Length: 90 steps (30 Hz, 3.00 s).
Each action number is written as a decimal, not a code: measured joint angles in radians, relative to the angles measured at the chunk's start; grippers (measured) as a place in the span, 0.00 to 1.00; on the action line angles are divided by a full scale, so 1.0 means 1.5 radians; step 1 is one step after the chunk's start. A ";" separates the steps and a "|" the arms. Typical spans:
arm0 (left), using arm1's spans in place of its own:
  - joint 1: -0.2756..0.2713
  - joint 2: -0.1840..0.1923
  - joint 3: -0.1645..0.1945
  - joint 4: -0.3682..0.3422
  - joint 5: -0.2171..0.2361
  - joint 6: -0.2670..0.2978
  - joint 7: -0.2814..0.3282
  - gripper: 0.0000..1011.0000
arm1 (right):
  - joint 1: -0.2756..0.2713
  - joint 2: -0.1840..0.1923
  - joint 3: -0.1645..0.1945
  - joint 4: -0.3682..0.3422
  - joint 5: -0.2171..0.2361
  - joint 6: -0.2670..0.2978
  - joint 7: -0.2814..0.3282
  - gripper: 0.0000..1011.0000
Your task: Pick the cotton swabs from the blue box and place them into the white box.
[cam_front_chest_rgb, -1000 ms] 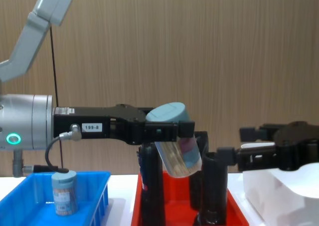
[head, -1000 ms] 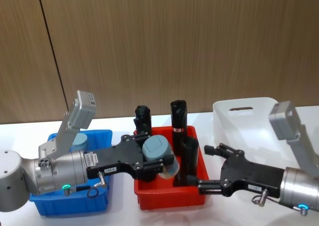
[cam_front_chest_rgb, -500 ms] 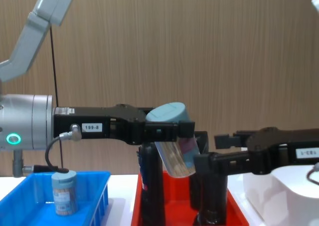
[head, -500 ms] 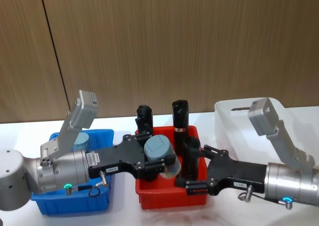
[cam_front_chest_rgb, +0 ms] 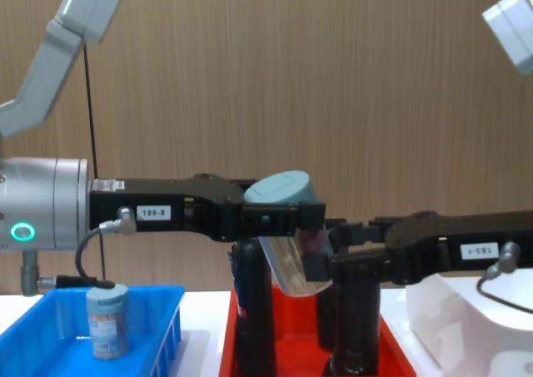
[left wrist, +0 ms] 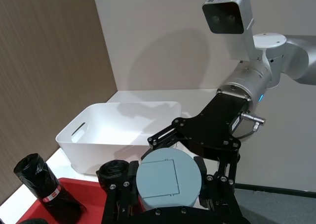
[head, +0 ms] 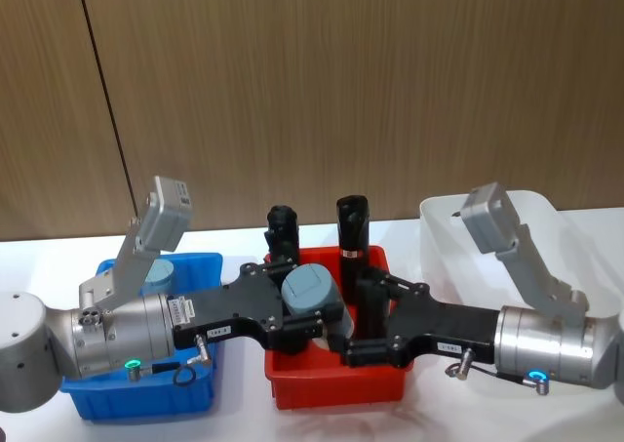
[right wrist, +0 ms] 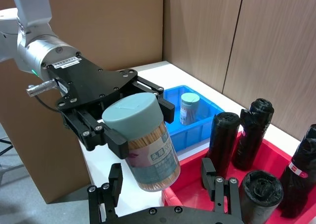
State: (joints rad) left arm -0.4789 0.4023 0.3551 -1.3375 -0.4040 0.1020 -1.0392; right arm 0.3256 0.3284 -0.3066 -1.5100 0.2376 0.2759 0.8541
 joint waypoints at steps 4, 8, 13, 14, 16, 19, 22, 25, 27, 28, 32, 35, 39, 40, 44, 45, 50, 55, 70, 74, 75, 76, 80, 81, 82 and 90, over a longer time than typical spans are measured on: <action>0.000 0.000 0.000 0.000 0.000 0.000 0.000 0.66 | 0.008 -0.007 -0.007 0.012 -0.005 -0.004 -0.001 0.99; 0.000 0.000 0.000 0.000 0.000 0.000 0.000 0.66 | 0.012 -0.009 -0.011 0.017 -0.006 -0.005 -0.002 0.99; 0.000 0.000 0.000 0.000 0.000 0.000 0.000 0.66 | 0.016 -0.012 -0.016 0.022 -0.010 -0.007 -0.001 0.99; 0.000 0.000 0.000 0.000 0.000 0.000 0.000 0.66 | 0.016 -0.012 -0.017 0.023 -0.010 -0.008 -0.001 0.99; 0.000 0.000 0.000 0.000 0.000 0.000 0.000 0.66 | 0.017 -0.013 -0.019 0.025 -0.010 -0.008 -0.001 0.99; 0.000 0.000 0.000 0.000 0.000 0.000 0.000 0.66 | 0.018 -0.014 -0.022 0.026 -0.010 -0.009 -0.001 0.99; 0.000 0.000 0.000 0.000 0.000 0.000 0.000 0.66 | 0.019 -0.014 -0.024 0.028 -0.010 -0.011 -0.002 0.99; 0.000 0.000 0.000 0.000 0.000 0.000 0.000 0.66 | 0.020 -0.015 -0.026 0.030 -0.009 -0.013 -0.004 0.99; 0.000 0.000 0.000 0.000 0.000 0.000 0.000 0.66 | 0.020 -0.015 -0.027 0.031 -0.008 -0.013 -0.005 0.99; 0.000 0.000 0.000 0.000 0.000 0.000 0.000 0.66 | 0.020 -0.015 -0.028 0.032 -0.007 -0.014 -0.008 0.99; 0.000 0.000 0.000 0.000 0.000 0.000 0.000 0.66 | 0.021 -0.016 -0.030 0.034 -0.005 -0.016 -0.012 0.99; 0.000 0.000 0.000 0.000 0.000 0.000 0.000 0.66 | 0.022 -0.017 -0.031 0.036 -0.004 -0.018 -0.016 0.99; 0.000 0.000 0.000 0.000 0.000 0.000 0.000 0.66 | 0.023 -0.017 -0.033 0.038 0.000 -0.020 -0.020 0.99; 0.000 0.000 0.000 0.000 0.000 0.000 0.000 0.66 | 0.024 -0.018 -0.034 0.039 0.000 -0.020 -0.021 0.99; 0.000 0.000 0.000 0.000 0.000 0.000 0.000 0.66 | 0.025 -0.018 -0.036 0.040 0.001 -0.021 -0.024 0.99; 0.000 0.000 0.000 0.000 0.000 0.000 0.000 0.66 | 0.025 -0.018 -0.036 0.040 0.001 -0.021 -0.024 0.99; 0.000 0.000 0.000 0.000 0.000 0.000 0.000 0.66 | 0.026 -0.018 -0.040 0.041 0.001 -0.022 -0.025 0.99; 0.000 0.000 0.000 0.000 0.000 0.000 0.000 0.66 | 0.026 -0.018 -0.043 0.041 0.000 -0.020 -0.025 0.93; 0.000 0.000 0.000 0.000 0.000 0.000 0.000 0.81 | 0.025 -0.012 -0.048 0.033 0.007 -0.013 -0.030 0.68; 0.000 0.000 0.000 0.000 0.000 0.000 0.000 0.91 | 0.025 -0.010 -0.048 0.030 0.012 -0.011 -0.031 0.67; 0.000 0.000 0.000 0.000 0.000 0.000 0.000 0.93 | 0.024 -0.010 -0.048 0.029 0.012 -0.011 -0.031 0.67; 0.000 0.000 0.000 0.000 0.000 0.000 0.000 0.95 | 0.024 -0.009 -0.048 0.028 0.013 -0.010 -0.031 0.67; 0.000 0.000 0.000 0.000 0.000 0.000 0.000 0.99 | 0.024 -0.007 -0.049 0.025 0.016 -0.010 -0.032 0.67; 0.000 0.000 0.000 0.000 0.000 0.000 0.000 0.99 | 0.023 -0.007 -0.049 0.025 0.017 -0.009 -0.032 0.67; 0.000 0.000 0.000 0.000 0.000 0.000 0.000 0.99 | 0.023 -0.006 -0.049 0.024 0.017 -0.009 -0.032 0.67; 0.000 0.000 0.000 0.000 0.000 0.000 0.000 0.99 | 0.021 0.000 -0.049 0.019 0.024 -0.009 -0.035 0.67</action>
State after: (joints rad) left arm -0.4789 0.4023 0.3551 -1.3374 -0.4040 0.1021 -1.0392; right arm 0.3568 0.3291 -0.3804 -1.4814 0.2741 0.2622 0.8009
